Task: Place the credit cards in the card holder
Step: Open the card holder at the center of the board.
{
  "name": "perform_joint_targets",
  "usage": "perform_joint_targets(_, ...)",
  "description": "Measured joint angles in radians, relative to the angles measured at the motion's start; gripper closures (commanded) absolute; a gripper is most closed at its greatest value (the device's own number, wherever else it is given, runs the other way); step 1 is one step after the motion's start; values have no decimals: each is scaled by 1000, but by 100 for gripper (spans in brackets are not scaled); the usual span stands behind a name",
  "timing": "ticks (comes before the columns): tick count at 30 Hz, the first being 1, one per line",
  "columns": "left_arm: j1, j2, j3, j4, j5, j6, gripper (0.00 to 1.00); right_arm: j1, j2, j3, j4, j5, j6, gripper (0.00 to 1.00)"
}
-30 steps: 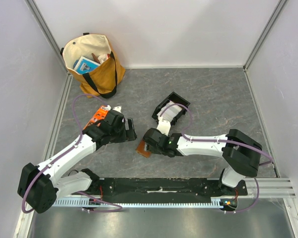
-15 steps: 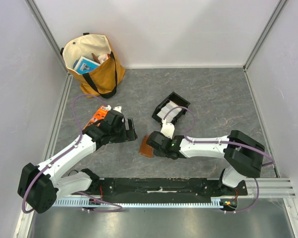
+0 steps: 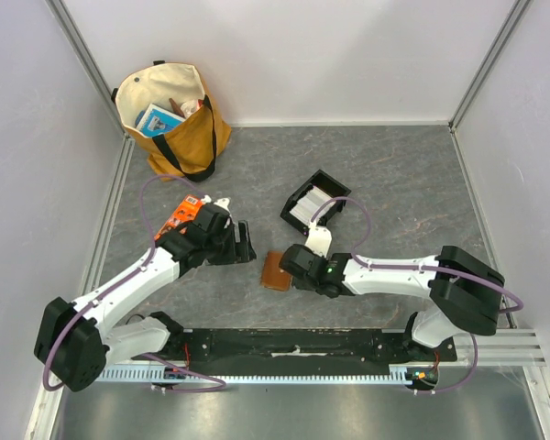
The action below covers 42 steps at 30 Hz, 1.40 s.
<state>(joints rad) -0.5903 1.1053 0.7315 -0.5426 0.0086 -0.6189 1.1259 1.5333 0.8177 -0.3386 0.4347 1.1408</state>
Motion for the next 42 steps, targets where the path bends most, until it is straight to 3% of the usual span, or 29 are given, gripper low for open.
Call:
perform_joint_targets(3, 0, 8, 0, 18, 38, 20, 29, -21, -5, -13, 2, -2, -17, 91)
perform_joint_targets(11, -2, 84, 9, 117, 187, 83, 52, -93, -51, -119, 97, -56, -89, 92)
perform_joint_targets(20, -86, 251, 78, 196, 283, 132, 54, -177, -120, -251, 278, -183, -127, 89)
perform_joint_targets(29, -145, 424, 126, 262, 285, 138, 67, -230, -158, -332, 398, -259, -140, 82)
perform_joint_targets(36, -145, 498, 106, 286, 253, 122, 71, -285, -233, -395, 401, -253, -130, 72)
perform_joint_targets(42, -145, 483, 79, 320, 248, 109, 71, -299, -235, -376, 352, -219, -120, 75)
